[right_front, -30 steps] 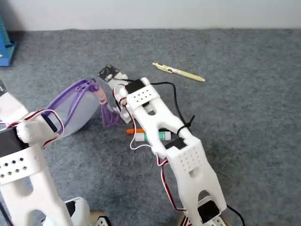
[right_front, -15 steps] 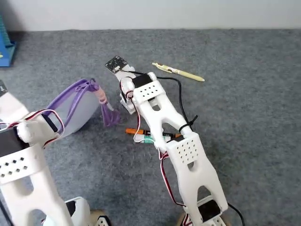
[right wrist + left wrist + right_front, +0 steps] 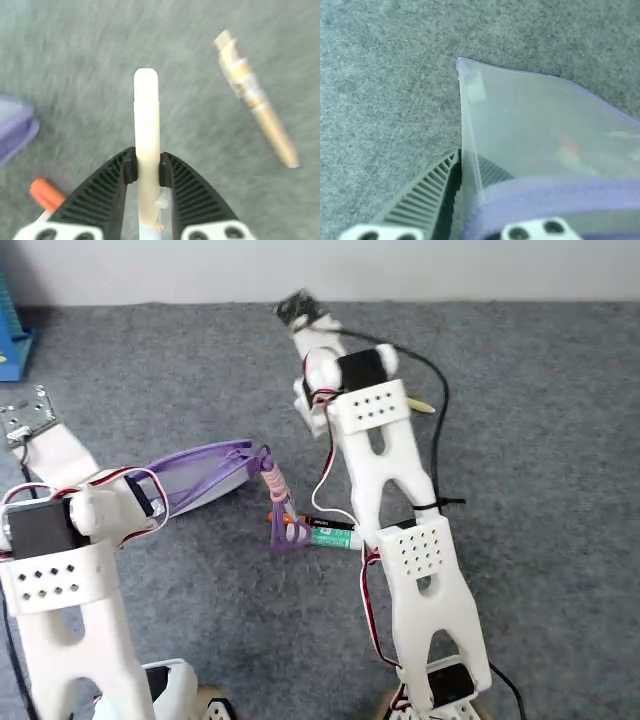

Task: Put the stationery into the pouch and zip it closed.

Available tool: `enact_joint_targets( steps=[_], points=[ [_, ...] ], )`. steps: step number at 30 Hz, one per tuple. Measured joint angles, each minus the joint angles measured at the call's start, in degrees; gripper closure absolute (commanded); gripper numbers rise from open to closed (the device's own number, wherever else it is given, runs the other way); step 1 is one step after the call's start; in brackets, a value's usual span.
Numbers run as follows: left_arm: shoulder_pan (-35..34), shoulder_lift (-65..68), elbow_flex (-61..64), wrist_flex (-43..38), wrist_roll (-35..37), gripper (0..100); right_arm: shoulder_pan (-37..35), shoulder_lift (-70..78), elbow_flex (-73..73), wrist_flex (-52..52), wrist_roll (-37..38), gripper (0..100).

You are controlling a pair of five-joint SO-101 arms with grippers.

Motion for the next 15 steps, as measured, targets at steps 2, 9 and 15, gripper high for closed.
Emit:
enact_joint_targets(
  steps=[2,9,15],
  points=[
    [0.0,0.0,0.09,0.0,0.0,99,0.53,-0.79,-2.02,0.0,0.0,99.1],
    [0.09,0.0,0.09,0.0,0.0,99,0.26,-13.27,2.46,0.0,-0.18,99.1],
    [0.09,0.0,0.09,0.0,0.0,99,0.26,-29.89,18.46,0.0,-3.34,99.1]
  ],
)
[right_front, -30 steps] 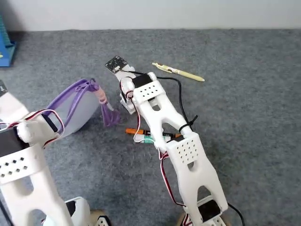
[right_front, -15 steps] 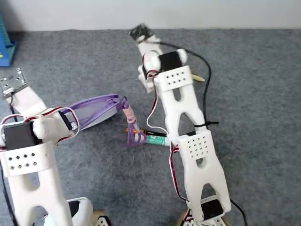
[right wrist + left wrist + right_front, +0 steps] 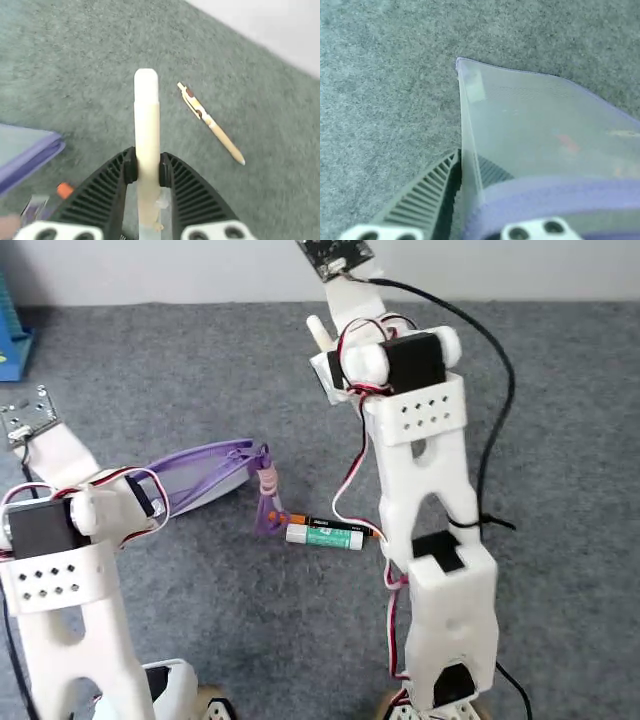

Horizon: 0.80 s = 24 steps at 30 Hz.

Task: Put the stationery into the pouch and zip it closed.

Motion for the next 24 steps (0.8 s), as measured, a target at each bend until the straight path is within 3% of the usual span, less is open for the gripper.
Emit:
enact_joint_targets(
  steps=[11,20,24],
  points=[
    [0.0,0.0,0.0,0.0,0.0,99,-1.41,-31.3,29.1,0.09,-2.2,99.1],
    [0.0,0.0,0.0,0.0,0.0,99,-14.68,-45.45,34.11,-0.35,-11.25,99.1],
    [0.0,0.0,0.0,-0.35,1.05,99,-19.69,-45.71,34.64,-6.95,-17.14,99.1]
  ],
)
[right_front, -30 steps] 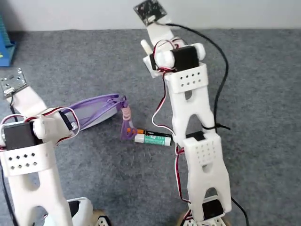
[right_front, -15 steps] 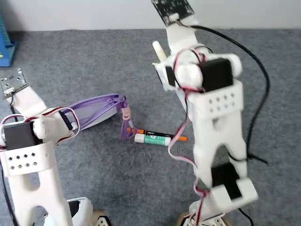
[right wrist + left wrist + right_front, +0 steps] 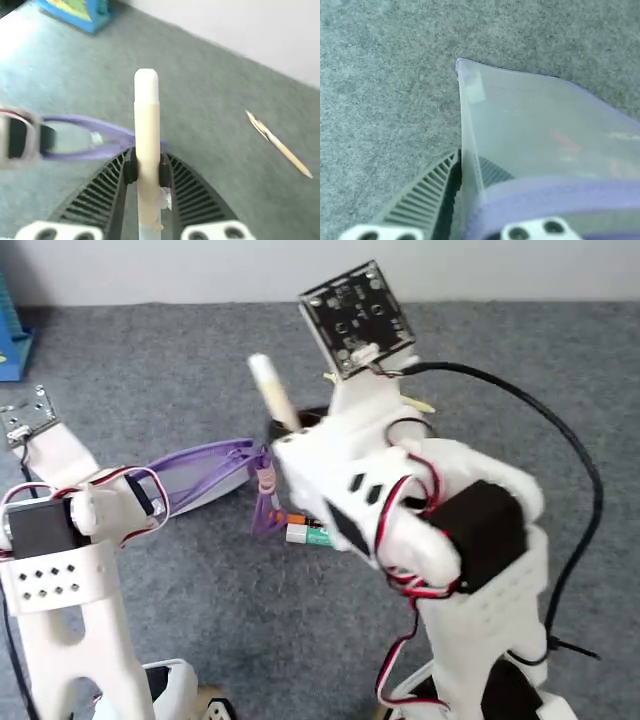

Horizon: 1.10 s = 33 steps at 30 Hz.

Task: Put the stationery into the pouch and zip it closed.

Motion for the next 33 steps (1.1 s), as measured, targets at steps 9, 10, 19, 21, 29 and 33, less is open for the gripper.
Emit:
enact_joint_targets(
  steps=[9,10,19,21,29,33],
  points=[
    [0.0,0.09,0.0,-0.18,0.88,99,-7.56,-0.18,12.13,-25.76,-3.6,99.1],
    [0.0,0.09,0.0,-0.18,0.88,99,-7.56,-0.18,14.07,-28.92,-3.78,99.1],
    [0.0,0.09,0.0,-0.18,0.88,99,-9.85,-0.18,30.51,-58.37,-3.87,99.1],
    [0.0,0.09,0.0,-0.18,0.88,99,-10.81,-0.18,33.76,-62.24,-3.87,99.1],
    [0.0,0.18,0.0,-0.18,0.88,99,-11.08,-2.81,47.47,-69.98,1.05,99.1],
    [0.09,0.18,0.0,-0.18,0.88,99,-11.08,-11.43,56.26,-69.98,4.04,99.1]
  ],
)
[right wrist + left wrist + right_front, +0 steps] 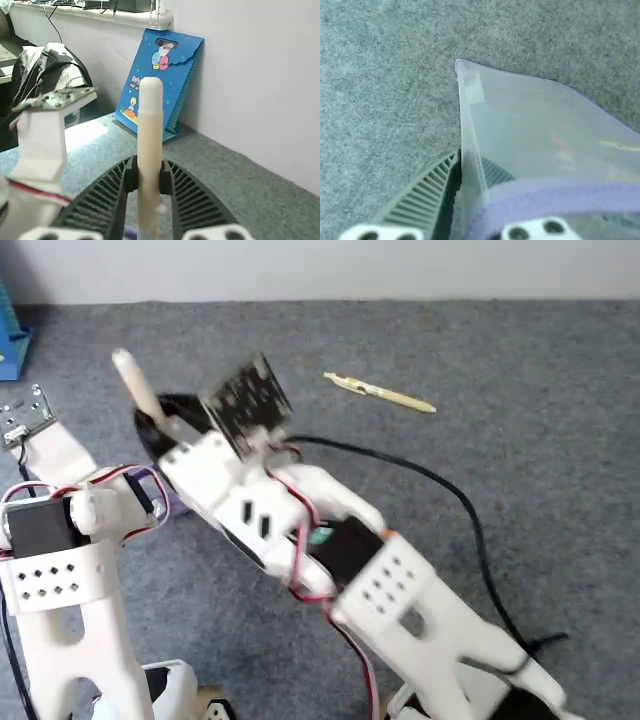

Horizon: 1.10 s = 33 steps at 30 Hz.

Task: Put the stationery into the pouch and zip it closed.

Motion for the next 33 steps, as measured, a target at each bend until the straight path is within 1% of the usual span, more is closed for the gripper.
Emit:
enact_joint_targets(
  steps=[5,7,10,11,18,21,26,31,33],
  points=[
    [0.0,0.0,0.0,0.0,0.0,99,0.0,-12.31,12.13,0.0,3.96,96.9],
    [0.0,0.0,0.0,0.0,0.0,99,0.0,-16.26,14.51,1.14,5.19,90.1],
    [0.0,0.0,0.0,0.0,0.0,99,0.0,-18.99,14.95,5.54,5.89,76.4],
    [0.0,0.0,0.0,0.0,0.0,99,0.0,-19.34,14.95,7.21,5.98,74.1],
    [-0.09,0.0,0.0,0.0,0.0,99,0.35,-19.34,12.4,15.56,5.98,73.6],
    [-0.09,0.0,0.0,0.0,0.0,99,4.04,-19.52,10.11,20.57,4.92,73.6],
    [-0.44,0.0,0.0,0.0,0.0,99,14.59,-19.52,9.58,32.0,0.88,73.6],
    [-5.63,0.0,0.0,0.0,0.0,99,22.86,-15.21,9.58,41.32,0.7,73.7],
    [-7.3,0.0,0.0,0.09,0.0,99,24.18,-11.96,9.58,43.78,0.7,73.7]
  ],
)
